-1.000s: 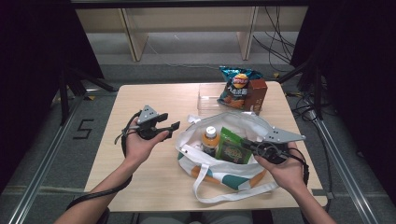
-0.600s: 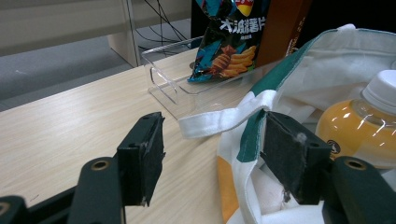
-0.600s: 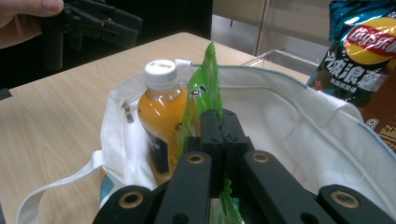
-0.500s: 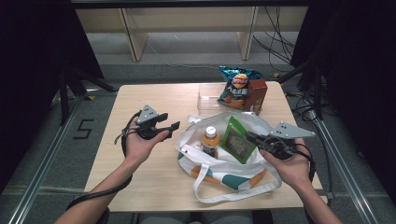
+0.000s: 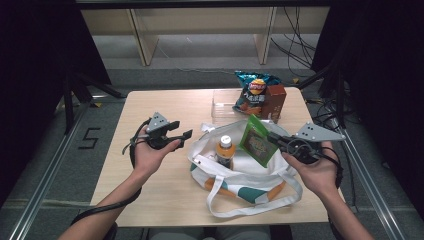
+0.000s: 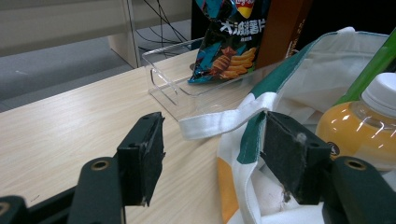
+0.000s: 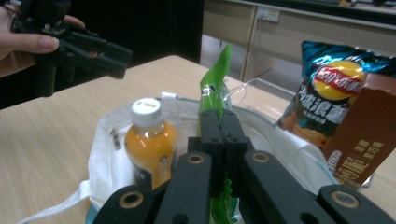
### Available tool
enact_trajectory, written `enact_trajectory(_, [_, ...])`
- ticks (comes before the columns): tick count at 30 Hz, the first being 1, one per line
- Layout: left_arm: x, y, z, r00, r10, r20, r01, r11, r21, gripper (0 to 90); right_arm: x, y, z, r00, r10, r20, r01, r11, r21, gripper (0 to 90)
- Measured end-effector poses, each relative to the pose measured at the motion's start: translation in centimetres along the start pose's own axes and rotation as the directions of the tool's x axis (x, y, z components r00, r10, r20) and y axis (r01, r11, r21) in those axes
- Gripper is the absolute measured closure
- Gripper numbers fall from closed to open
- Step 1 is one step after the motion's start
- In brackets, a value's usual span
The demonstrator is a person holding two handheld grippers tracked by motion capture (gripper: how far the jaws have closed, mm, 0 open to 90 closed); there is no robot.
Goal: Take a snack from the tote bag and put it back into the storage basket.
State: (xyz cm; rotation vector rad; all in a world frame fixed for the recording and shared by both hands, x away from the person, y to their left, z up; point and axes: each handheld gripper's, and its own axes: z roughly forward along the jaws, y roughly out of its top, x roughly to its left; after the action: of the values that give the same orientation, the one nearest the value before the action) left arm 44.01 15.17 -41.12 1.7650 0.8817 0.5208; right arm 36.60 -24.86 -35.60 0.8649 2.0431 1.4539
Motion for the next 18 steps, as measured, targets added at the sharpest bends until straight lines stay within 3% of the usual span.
enact_trajectory(6, [0.0, 0.0, 0.1, 1.0, 0.0, 0.0, 0.0, 1.0, 0.002, 37.7, -0.5, 0.8, -0.3, 0.9996, -0.024, 0.016, 0.024, 1.0, -0.02, 90.0])
enact_trajectory(13, [0.0, 0.0, 0.1, 1.0, -0.003, 0.002, 0.003, 1.0, 0.002, 37.7, -0.6, 1.6, -0.5, 0.9999, -0.004, 0.016, 0.004, 1.0, -0.03, 90.0])
enact_trajectory(15, [0.0, 0.0, 0.1, 1.0, -0.005, 0.003, 0.005, 1.0, 0.002, 37.6, -0.9, 1.8, -0.5, 0.999, -0.036, 0.025, 0.037, 0.998, -0.042, 90.0])
enact_trajectory(16, [0.0, 0.0, 0.1, 1.0, -0.005, 0.002, 0.005, 1.0, 0.003, 37.7, -0.8, 2.0, -0.5, 0.9999, -0.014, 0.008, 0.014, 0.999, -0.041, 90.0])
enact_trajectory(18, [0.0, 0.0, 0.1, 1.0, -0.006, 0.003, 0.006, 1.0, 0.003, 37.6, -0.8, 2.2, -0.6, 0.9996, -0.011, 0.026, 0.012, 0.999, -0.045, 90.0])
